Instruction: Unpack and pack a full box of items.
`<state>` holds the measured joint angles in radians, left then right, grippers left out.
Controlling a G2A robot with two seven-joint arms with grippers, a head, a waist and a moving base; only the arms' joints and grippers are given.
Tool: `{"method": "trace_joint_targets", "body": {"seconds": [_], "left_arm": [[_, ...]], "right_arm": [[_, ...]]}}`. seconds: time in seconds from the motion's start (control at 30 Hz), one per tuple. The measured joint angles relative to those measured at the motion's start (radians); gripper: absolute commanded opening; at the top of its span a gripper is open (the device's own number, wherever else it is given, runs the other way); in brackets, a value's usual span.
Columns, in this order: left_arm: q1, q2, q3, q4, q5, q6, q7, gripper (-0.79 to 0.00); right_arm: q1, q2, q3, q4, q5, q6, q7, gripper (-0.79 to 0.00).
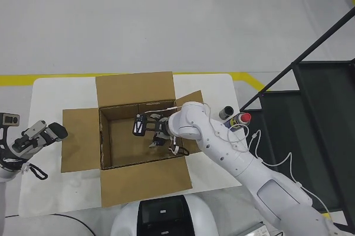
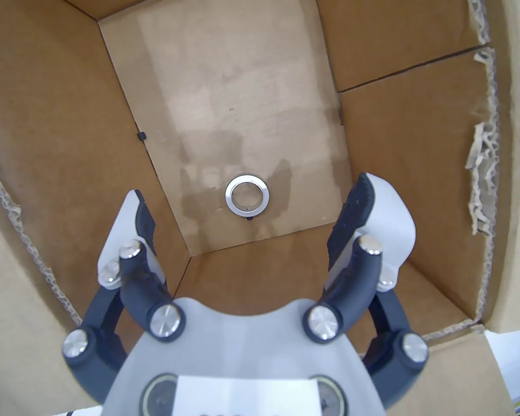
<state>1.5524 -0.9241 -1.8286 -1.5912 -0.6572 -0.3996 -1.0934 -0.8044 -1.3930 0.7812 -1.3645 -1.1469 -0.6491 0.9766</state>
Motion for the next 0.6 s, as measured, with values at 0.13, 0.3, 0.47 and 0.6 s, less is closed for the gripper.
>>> {"method": "trace_joint_targets", "body": {"seconds": [0.13, 0.3, 0.47, 0.6], "left_arm": [[0.000, 0.000, 0.000, 0.000, 0.000, 0.000, 0.000, 0.000], [0.000, 0.000, 0.000, 0.000, 0.000, 0.000, 0.000, 0.000], [0.000, 0.000, 0.000, 0.000, 0.000, 0.000, 0.000, 0.000], [0.000, 0.000, 0.000, 0.000, 0.000, 0.000, 0.000, 0.000]], "right_arm": [[-0.002, 0.000, -0.002, 0.003, -0.002, 0.000, -0.002, 0.000], [0.027, -0.015, -0.045, 0.087, -0.018, -0.001, -0.055, 0.000], [0.085, -0.043, -0.096, 0.209, -0.015, 0.011, -0.081, 0.000], [0.122, -0.063, -0.127, 0.280, -0.010, 0.023, -0.088, 0.000]]}}
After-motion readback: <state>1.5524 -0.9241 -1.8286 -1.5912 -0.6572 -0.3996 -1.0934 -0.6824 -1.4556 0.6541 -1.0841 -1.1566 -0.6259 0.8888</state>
